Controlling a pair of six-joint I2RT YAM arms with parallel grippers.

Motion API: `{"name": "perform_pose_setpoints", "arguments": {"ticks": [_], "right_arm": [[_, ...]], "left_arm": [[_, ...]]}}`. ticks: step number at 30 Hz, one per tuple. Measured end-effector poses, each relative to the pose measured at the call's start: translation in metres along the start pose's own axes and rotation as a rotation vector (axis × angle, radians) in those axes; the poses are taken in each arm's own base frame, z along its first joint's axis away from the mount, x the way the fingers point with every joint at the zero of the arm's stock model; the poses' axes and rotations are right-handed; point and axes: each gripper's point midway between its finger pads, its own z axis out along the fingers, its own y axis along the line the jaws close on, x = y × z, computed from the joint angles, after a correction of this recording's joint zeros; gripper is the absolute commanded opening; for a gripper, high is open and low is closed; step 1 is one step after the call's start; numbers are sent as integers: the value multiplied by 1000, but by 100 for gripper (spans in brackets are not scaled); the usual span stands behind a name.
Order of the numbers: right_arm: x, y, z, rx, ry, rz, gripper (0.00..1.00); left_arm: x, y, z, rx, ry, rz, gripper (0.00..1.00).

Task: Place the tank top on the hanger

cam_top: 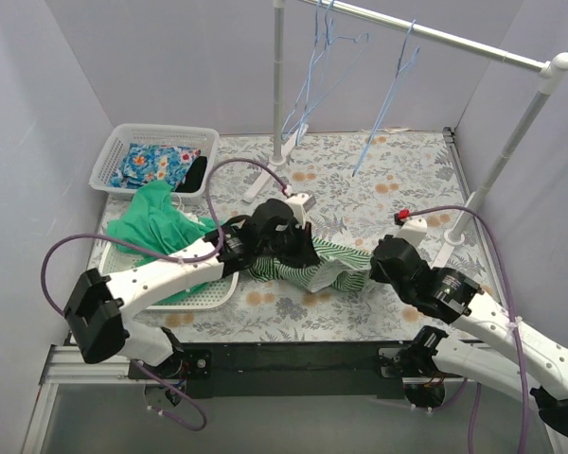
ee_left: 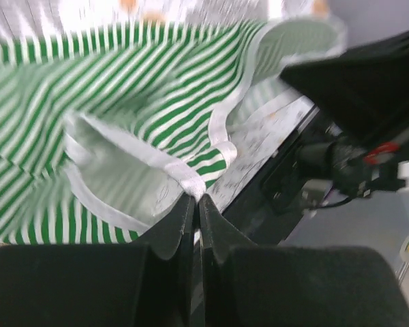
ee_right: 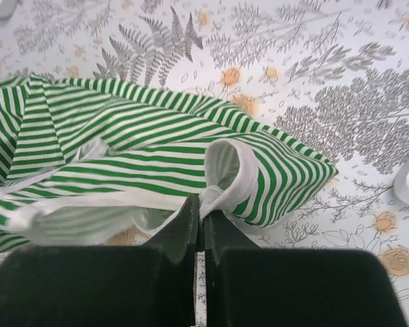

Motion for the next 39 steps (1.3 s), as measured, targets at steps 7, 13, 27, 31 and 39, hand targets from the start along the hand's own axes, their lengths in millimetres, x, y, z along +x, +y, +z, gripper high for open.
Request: {"name": "perform_pose_setpoints", "arguments": {"ticks": [7, 13, 27, 31, 39], "right_arm": [[-95, 23, -47, -21, -172, -3, 1], [-212, 40, -131, -134, -461, 90, 1], [-295, 40, -199, -183, -724, 95, 1], [-278, 51, -176, -193, -678, 69, 1], [-46, 44, -5, -138, -97, -90, 3]], "left_arm": [[-139, -71, -90, 24, -419, 60, 0], [-227, -121, -174, 63, -717, 87, 0], [-279, -142, -236, 41, -947, 114, 0], [-242, -103, -208, -36, -875, 83, 0], [-87, 22, -108, -237, -539, -104, 4]]}}
